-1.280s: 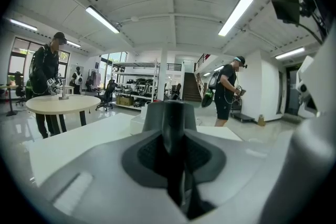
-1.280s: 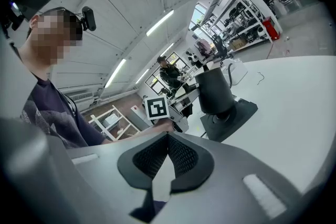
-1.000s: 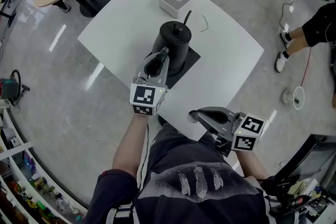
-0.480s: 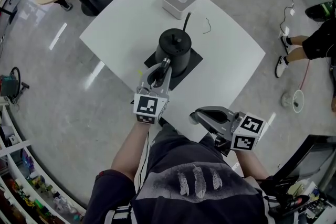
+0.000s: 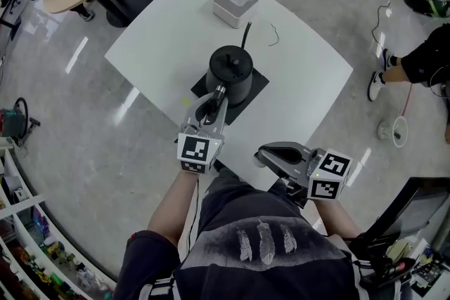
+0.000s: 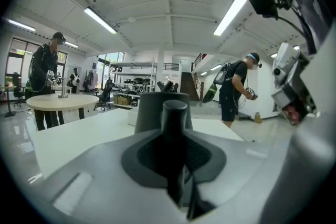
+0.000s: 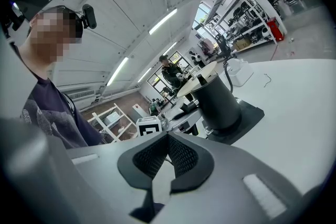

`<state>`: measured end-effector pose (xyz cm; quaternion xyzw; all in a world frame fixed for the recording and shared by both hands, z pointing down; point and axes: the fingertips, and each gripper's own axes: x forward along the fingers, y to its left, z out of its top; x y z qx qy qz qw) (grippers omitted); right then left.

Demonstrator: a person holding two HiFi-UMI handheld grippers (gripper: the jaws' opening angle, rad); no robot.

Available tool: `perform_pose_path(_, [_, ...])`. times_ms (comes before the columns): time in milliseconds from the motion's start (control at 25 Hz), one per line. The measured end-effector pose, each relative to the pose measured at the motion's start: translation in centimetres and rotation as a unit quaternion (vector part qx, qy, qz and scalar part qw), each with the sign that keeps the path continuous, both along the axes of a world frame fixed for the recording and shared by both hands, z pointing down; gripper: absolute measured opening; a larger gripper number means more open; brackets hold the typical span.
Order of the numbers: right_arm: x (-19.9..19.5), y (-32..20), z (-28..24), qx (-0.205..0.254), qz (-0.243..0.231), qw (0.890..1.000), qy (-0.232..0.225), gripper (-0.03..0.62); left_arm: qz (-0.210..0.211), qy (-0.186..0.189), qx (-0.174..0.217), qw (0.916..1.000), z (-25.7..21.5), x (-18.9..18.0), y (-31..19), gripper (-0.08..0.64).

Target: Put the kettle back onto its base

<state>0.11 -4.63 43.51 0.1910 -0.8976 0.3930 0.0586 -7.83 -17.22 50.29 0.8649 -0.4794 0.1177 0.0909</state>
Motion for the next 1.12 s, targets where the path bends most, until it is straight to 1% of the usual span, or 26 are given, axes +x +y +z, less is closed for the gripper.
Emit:
perform_pose_path(440, [0.3, -0.1, 0.3, -0.001, 0.003, 1.000, 0.001, 0.001, 0.000, -0.004, 0.007, 1.0000, 0.0, 0.0, 1.6, 0.055])
perform_pose_path(520, [0.1, -0.1, 0.2, 0.000, 0.000, 1.000, 0.001, 0.000, -0.001, 0.003, 0.002, 1.0000, -0.1, -0.2, 1.4, 0.055])
perform_pose_path(640, [-0.1, -0.1, 0.1, 0.002, -0.004, 1.000, 0.001, 0.000, -0.007, 0.023, -0.011, 0.9996, -0.8, -0.5, 0.5, 0.054])
perform_pose_path(800, [0.1, 0.1, 0.4, 0.001, -0.004, 1.000, 0.003, 0.000, -0.017, 0.030, -0.007, 0.9994, -1.2, -1.0, 0.8, 0.052])
perform_pose_path(880, [0.2, 0.1, 0.5, 0.000, -0.005, 1.000, 0.005, 0.000, -0.018, 0.026, -0.004, 0.9995, -1.2, -0.9, 0.9, 0.052])
perform_pose_path(1000, [0.2, 0.2, 0.4, 0.001, -0.006, 1.000, 0.006, 0.000, -0.006, 0.007, 0.004, 0.9999, -1.2, -0.1, 1.4, 0.052])
perform_pose_path(1120, [0.1, 0.1, 0.3, 0.003, -0.007, 1.000, 0.004, 0.000, 0.005, -0.015, 0.024, 0.9996, -0.9, 0.6, 2.2, 0.054])
